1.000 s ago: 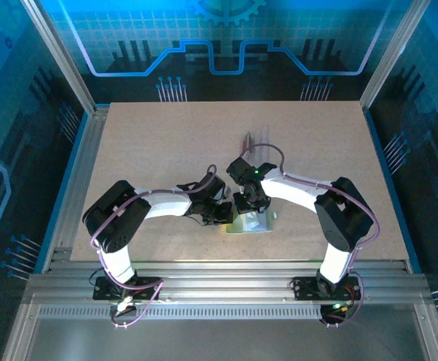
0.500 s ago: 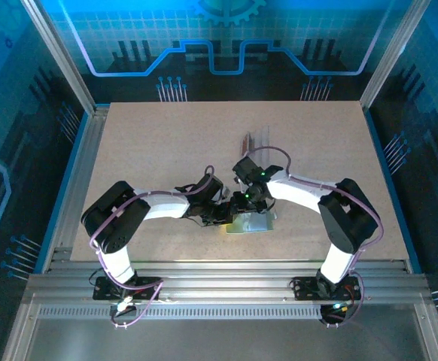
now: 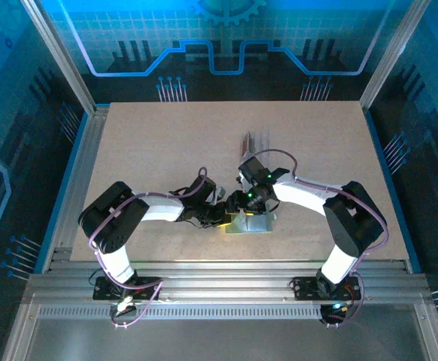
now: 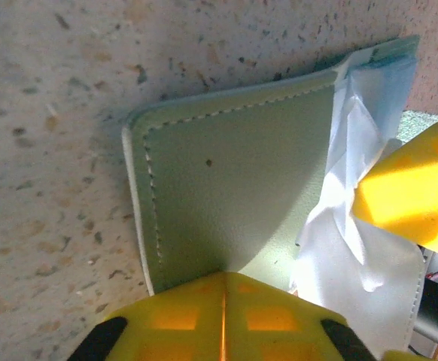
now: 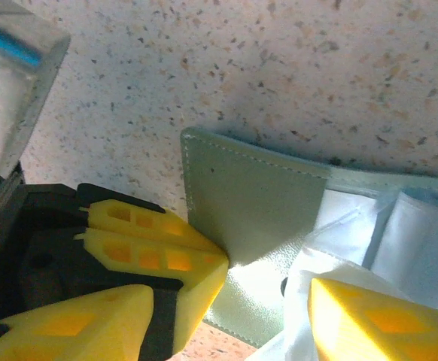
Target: Put the credit cards into the card holder
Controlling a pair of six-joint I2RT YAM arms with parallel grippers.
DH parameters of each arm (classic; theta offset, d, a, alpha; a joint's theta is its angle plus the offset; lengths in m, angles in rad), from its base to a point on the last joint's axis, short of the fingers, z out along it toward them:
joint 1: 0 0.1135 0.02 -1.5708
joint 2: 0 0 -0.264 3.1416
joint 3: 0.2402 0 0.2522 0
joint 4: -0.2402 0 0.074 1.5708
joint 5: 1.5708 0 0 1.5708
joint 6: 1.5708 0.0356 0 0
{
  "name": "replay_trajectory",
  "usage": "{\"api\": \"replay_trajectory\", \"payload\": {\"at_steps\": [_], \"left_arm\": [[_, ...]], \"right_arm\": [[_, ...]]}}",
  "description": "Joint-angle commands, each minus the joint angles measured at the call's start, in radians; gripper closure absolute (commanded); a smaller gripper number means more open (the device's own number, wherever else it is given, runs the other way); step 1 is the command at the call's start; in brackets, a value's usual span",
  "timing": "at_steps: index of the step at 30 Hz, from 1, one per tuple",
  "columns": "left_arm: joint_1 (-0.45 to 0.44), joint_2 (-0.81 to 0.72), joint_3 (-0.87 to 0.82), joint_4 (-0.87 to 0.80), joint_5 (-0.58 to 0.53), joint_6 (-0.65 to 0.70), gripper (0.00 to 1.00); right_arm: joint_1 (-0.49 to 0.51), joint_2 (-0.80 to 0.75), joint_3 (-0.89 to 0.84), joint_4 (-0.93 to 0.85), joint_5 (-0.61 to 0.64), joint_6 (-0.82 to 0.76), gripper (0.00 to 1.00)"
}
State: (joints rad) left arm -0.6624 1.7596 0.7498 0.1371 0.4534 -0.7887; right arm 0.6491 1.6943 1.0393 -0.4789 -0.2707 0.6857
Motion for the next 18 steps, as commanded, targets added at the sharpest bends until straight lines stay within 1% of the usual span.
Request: {"api": "replay_trajectory", "payload": {"at_steps": [1,4,6,10,12,15,18], "left_arm": [[-0.01,-0.014,-0.035,-0.071,-0.047,0.017,0.84],[0.004,-0.031,-0.05,-0.078,-0.045,0.029,0.78],[0.012,-0.047,-0.062,-0.071,-0.035,0.029,0.76],[0.024,-0.111,-0.095,-0.077,-0.036,0.028,0.68],[0.03,-0.156,-0.11,-0.093,-0.043,0.028,0.67],[0.046,-0.236,-0.138,-0.117,-0.049,0.028,0.61],[0.059,-0.302,-0.155,-0.145,-0.035,0.036,0.57]], "right_arm": [[0.049,0.018,0.093,0.119,-0.088,0.03,0.39],[0.065,0.038,0.166,0.052,0.002,0.03,0.38],[0.07,0.052,0.207,0.032,0.013,0.03,0.38],[0.073,0.112,0.258,0.059,-0.069,0.043,0.37],[0.085,0.138,0.285,0.066,-0.082,0.041,0.37],[0.104,0.17,0.347,0.045,-0.085,0.021,0.37],[0.107,0.202,0.379,0.071,-0.132,0.039,0.36]]}}
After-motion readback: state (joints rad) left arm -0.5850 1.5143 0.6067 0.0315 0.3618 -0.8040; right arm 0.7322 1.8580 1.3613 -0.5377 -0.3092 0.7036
